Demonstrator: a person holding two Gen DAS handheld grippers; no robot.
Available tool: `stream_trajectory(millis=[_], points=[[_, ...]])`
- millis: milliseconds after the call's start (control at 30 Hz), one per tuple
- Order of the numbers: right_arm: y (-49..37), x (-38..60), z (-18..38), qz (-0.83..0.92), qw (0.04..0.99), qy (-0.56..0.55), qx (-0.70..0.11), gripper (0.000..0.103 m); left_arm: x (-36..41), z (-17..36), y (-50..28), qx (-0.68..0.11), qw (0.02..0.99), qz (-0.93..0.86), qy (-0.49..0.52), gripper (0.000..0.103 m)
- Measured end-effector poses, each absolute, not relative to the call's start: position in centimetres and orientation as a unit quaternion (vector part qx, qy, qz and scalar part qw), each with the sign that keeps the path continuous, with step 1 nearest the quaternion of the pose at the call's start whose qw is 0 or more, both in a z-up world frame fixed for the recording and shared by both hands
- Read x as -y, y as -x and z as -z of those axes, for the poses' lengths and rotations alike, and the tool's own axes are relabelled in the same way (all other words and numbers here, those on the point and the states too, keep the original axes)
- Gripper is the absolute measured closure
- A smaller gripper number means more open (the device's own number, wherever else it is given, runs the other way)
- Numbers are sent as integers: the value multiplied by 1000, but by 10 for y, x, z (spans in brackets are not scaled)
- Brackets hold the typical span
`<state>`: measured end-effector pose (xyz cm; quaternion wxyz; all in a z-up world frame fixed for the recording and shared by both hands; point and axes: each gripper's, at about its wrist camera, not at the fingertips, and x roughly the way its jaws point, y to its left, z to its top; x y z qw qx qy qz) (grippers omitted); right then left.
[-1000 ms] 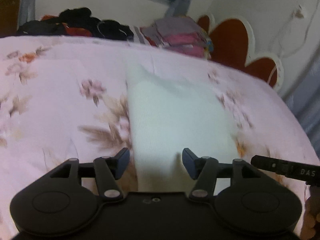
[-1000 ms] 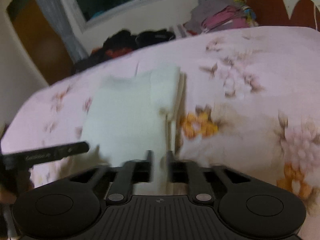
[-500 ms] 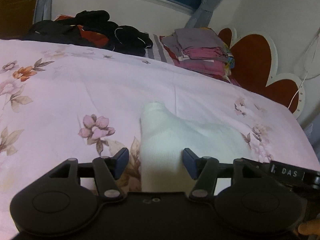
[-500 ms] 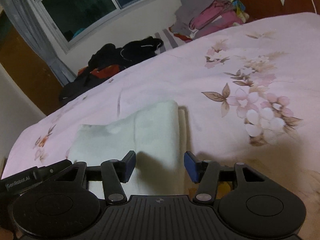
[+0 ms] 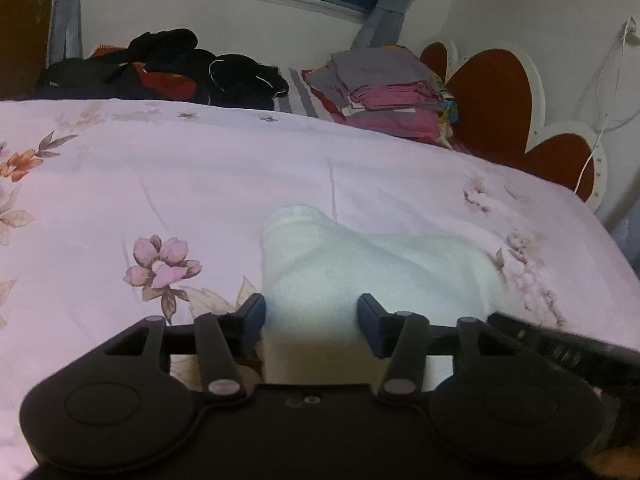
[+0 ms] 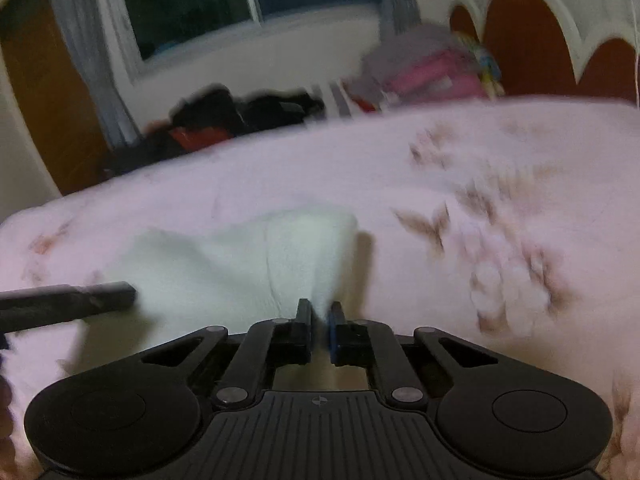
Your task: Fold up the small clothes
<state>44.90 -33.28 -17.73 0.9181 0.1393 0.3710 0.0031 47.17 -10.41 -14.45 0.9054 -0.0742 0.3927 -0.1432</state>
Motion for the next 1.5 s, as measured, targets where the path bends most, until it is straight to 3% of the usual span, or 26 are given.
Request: stream_trajectory(millis=[267, 300, 333, 400, 667, 867, 1200, 1267, 1333, 1500], points=[[-455, 336, 153, 2, 929, -147, -339, 91, 110, 139, -475, -394, 906, 135, 71, 47], [-457, 334, 148, -1, 930, -150, -335, 82, 111, 138, -477, -395, 906, 133, 71, 46], [-461, 332, 145, -3, 931, -150, -332, 66, 112, 138, -479, -395, 906, 132, 73, 46], [-469, 326, 140, -5, 938, -133, -320, 57, 113, 139, -483, -394, 907, 130, 76, 46], [-498, 304, 171, -3, 931, -57, -362, 57, 121, 148, -493, -397, 906, 122, 76, 49], [-497, 327, 190, 17, 920, -94, -381, 56, 115, 152, -496, -411, 900, 119, 82, 36], [-453, 314, 152, -12, 934, -87, -347, 57, 117, 134, -469, -396, 908, 132, 49, 45], [-443, 307, 149, -21, 935, -76, -345, 63, 116, 131, -463, -391, 909, 135, 46, 47], [-431, 299, 149, -34, 936, -60, -345, 75, 113, 128, -456, -388, 910, 138, 46, 51], [-414, 287, 160, -43, 932, -38, -358, 79, 111, 127, -438, -390, 909, 143, 45, 57]])
